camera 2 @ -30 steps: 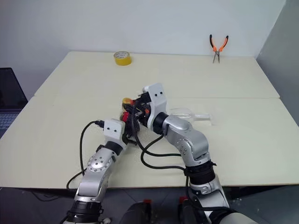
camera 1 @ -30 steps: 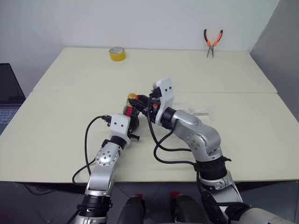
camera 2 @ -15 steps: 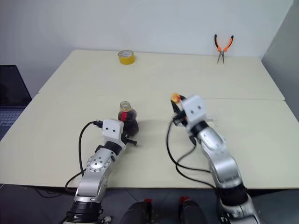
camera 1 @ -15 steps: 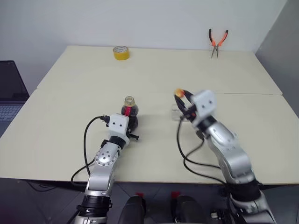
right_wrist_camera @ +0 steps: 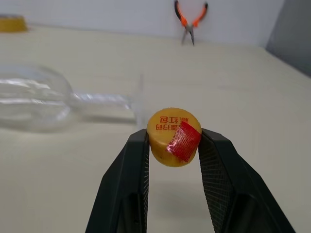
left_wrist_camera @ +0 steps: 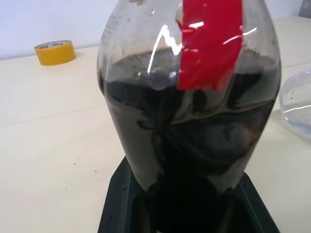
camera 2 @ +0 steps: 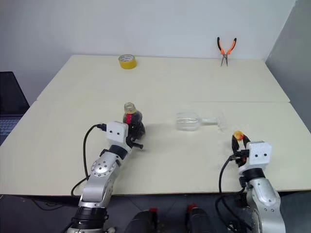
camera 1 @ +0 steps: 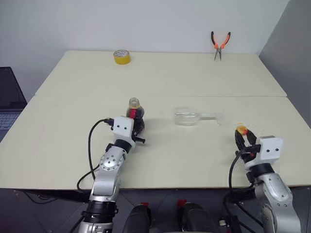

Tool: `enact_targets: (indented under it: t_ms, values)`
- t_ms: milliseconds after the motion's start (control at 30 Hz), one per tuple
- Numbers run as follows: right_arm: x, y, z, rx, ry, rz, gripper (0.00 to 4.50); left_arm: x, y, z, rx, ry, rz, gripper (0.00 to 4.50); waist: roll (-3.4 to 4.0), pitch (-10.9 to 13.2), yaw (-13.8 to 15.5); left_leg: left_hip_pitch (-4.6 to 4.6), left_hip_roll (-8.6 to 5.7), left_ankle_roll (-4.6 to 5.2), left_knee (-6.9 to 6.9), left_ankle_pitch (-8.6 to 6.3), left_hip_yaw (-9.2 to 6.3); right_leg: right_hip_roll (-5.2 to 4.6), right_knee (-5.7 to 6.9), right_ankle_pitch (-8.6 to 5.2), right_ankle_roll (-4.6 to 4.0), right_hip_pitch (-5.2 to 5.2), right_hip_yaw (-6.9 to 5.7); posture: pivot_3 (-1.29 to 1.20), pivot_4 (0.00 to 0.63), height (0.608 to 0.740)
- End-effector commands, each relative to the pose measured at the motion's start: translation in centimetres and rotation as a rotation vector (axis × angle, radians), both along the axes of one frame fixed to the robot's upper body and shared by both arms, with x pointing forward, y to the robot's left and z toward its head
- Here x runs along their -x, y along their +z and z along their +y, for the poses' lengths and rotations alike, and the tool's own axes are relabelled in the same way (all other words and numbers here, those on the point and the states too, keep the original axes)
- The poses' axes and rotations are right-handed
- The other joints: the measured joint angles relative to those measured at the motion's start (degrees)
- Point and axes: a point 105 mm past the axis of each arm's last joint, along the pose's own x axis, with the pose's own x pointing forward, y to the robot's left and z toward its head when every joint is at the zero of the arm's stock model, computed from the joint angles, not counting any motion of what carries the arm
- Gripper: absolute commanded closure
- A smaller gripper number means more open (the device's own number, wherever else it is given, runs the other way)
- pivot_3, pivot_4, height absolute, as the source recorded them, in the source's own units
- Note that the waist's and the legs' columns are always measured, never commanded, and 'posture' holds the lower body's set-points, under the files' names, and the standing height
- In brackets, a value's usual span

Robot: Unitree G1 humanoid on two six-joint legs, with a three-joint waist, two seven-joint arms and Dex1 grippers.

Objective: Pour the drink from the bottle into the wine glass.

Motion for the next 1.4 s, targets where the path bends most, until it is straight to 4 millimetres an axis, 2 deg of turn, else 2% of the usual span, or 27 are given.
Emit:
enact_targets:
  t_ms: [33,200,367,533,700,833,933,967,1067,1233,1400]
  values:
    - [-0.1,-0.7,-0.8,-0.008,0.002,0.036,3.31,-0.2,2.0,-0.1,0.012,-0.004,-0.076,3.81,0.0,0.0,-0.02,0.0,0.0,0.0,-0.01,0.0,0.01,0.01,0.0,0.0,0.0,-0.01,0.02,0.0,0.15,0.74]
    - [-0.4,-2.4,-1.0,-0.07,0.014,0.117,3.31,-0.2,2.1,0.2,0.012,0.007,-0.078,3.81,0.0,0.0,0.02,-0.01,0.01,0.0,-0.03,0.0,0.01,0.04,0.0,-0.04,-0.07,-0.02,0.05,0.0,0.15,0.74]
    - [-0.3,-3.5,-1.0,-0.136,0.035,0.179,1.7,-0.2,2.2,0.3,0.013,0.014,-0.081,3.81,0.0,0.0,0.04,-0.03,0.0,-0.01,-0.03,0.0,0.01,0.04,-0.01,-0.04,-0.07,-0.01,0.05,0.0,0.15,0.74]
    - [0.1,-3.5,-0.4,-0.068,0.094,0.203,0.01,-0.2,2.2,0.4,0.012,0.014,-0.082,3.81,0.0,0.0,0.13,-0.02,-0.01,0.0,0.02,0.0,0.0,0.04,-0.01,-0.03,-0.04,0.02,0.05,0.0,0.15,0.74]
    - [1.0,-3.0,0.8,0.061,0.201,0.207,0.0,-0.6,2.6,0.8,0.034,0.025,-0.095,3.81,0.0,0.0,0.24,-0.02,-0.01,0.0,0.0,0.0,-0.02,0.04,-0.01,-0.04,-0.05,0.02,0.02,0.0,0.15,0.74]
    - [1.2,0.5,3.2,0.169,0.36,0.065,0.0,-1.3,2.9,1.6,0.052,0.048,-0.101,3.81,-0.01,0.01,0.26,-0.03,-0.01,-0.01,-0.01,0.0,-0.02,0.06,-0.02,-0.05,-0.06,0.0,0.0,0.0,0.15,0.74]
    - [1.1,3.5,6.1,0.163,0.51,-0.032,0.0,-1.7,2.9,2.1,0.067,0.052,-0.092,3.81,-0.02,0.01,-0.17,0.02,0.0,-0.01,0.01,0.0,0.04,0.08,0.01,-0.03,-0.03,0.01,0.0,0.0,0.15,0.74]
    - [1.4,4.5,7.7,0.16,0.596,-0.054,0.0,-1.9,2.9,2.1,0.071,0.048,-0.091,3.81,-0.02,0.01,-0.21,0.03,0.01,-0.01,0.02,0.0,0.05,0.1,0.01,-0.01,0.01,0.01,-0.01,0.0,0.15,0.74]
    - [1.8,6.1,11.1,0.157,0.774,-0.069,0.0,-2.4,2.9,2.3,0.106,0.041,-0.081,3.81,-0.06,0.03,-0.11,0.04,0.03,-0.02,0.03,0.01,-0.01,0.15,0.02,0.0,0.03,0.03,-0.03,0.0,0.15,0.74]
    - [1.5,6.5,13.6,0.186,0.883,-0.023,0.0,-3.1,2.9,3.8,0.106,0.1,-0.083,3.81,-0.11,0.06,0.2,-0.05,0.0,-0.04,0.03,0.01,-0.08,0.16,-0.01,0.0,0.02,0.03,-0.05,0.0,0.15,0.74]
    - [-0.3,6.9,14.6,0.231,0.88,0.017,0.0,-3.9,2.9,5.3,0.105,0.146,-0.083,3.81,-0.13,0.07,0.33,-0.05,-0.02,-0.04,0.03,0.01,-0.04,0.1,-0.02,0.0,0.02,0.0,-0.07,0.0,0.15,0.74]
